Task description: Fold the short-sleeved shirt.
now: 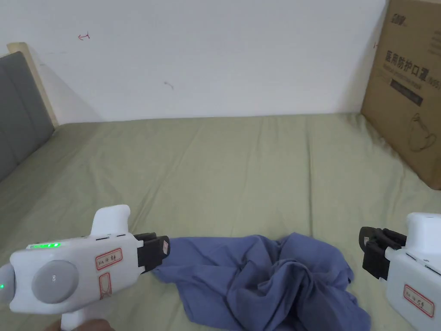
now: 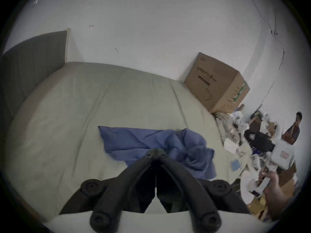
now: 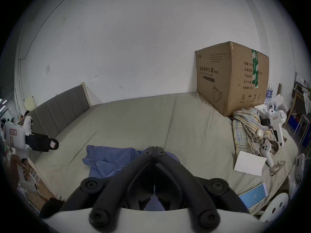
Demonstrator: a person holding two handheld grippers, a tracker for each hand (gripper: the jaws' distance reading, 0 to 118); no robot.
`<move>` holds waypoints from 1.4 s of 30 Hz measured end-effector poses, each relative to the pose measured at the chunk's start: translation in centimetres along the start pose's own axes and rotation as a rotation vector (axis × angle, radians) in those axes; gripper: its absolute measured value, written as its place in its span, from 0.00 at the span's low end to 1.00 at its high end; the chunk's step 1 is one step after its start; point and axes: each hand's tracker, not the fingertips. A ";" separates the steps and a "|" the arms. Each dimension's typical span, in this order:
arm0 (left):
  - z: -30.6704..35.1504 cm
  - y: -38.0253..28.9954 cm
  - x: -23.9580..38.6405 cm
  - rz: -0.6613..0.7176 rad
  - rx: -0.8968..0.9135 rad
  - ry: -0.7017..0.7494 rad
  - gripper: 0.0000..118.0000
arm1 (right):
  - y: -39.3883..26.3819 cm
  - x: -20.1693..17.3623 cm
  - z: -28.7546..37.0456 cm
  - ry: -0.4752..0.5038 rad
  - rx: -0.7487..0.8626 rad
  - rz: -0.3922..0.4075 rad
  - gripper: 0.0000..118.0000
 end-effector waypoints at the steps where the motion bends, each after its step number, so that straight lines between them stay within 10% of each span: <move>1: -0.7 0.5 -0.4 -0.017 -0.008 0.045 0.00 | 0.0 -0.1 -0.2 0.002 -0.005 0.002 0.00; 8: -11.5 4.5 -6.1 0.015 -0.249 0.224 0.00 | -0.5 0.4 -1.7 0.003 -0.046 0.007 0.00; 11: -16.1 5.5 -7.8 0.027 -0.294 0.294 0.88 | -1.0 1.1 -2.7 -0.012 -0.074 0.011 0.00; 12: -17.9 5.6 -8.5 0.042 -0.337 0.302 1.00 | -1.2 1.4 -3.1 -0.020 -0.085 0.012 0.00; 17: -23.9 4.4 -9.3 0.072 -0.408 0.309 0.98 | -2.1 3.2 -5.3 -0.063 -0.147 0.015 0.00; 22: -23.3 2.4 -6.4 -0.090 -0.416 0.283 0.39 | -3.2 5.6 -7.1 -0.101 -0.207 -0.023 0.00; 24: -21.7 2.4 -5.4 -0.098 -0.387 0.230 0.29 | -4.0 6.6 -7.6 -0.069 -0.217 -0.019 0.00; 25: -20.3 2.5 -5.8 -0.062 -0.398 0.142 0.00 | -4.4 6.9 -7.9 -0.071 -0.250 0.000 0.00; 29: -14.9 2.1 -4.6 -0.047 -0.307 0.074 0.00 | -5.5 8.2 -9.2 -0.038 -0.411 -0.054 0.04; 31: -12.0 2.5 -4.9 -0.095 -0.281 0.068 0.00 | -6.4 9.4 -10.8 -0.004 -0.565 -0.147 0.78; 32: -11.0 2.5 -4.7 -0.101 -0.272 0.066 0.00 | -6.9 9.8 -11.3 0.019 -0.609 -0.190 0.86; 36: -7.6 3.2 -5.2 -0.097 -0.244 0.067 0.00 | -8.4 9.8 -14.2 0.011 -0.753 -0.136 0.80; 40: -5.8 3.7 -5.4 -0.091 -0.216 0.072 0.00 | -7.4 7.8 -13.3 0.006 -0.718 0.035 0.01; 42: -4.7 4.0 -5.4 -0.107 -0.196 0.078 0.00 | -5.3 8.1 -11.2 0.058 -0.636 -0.007 0.01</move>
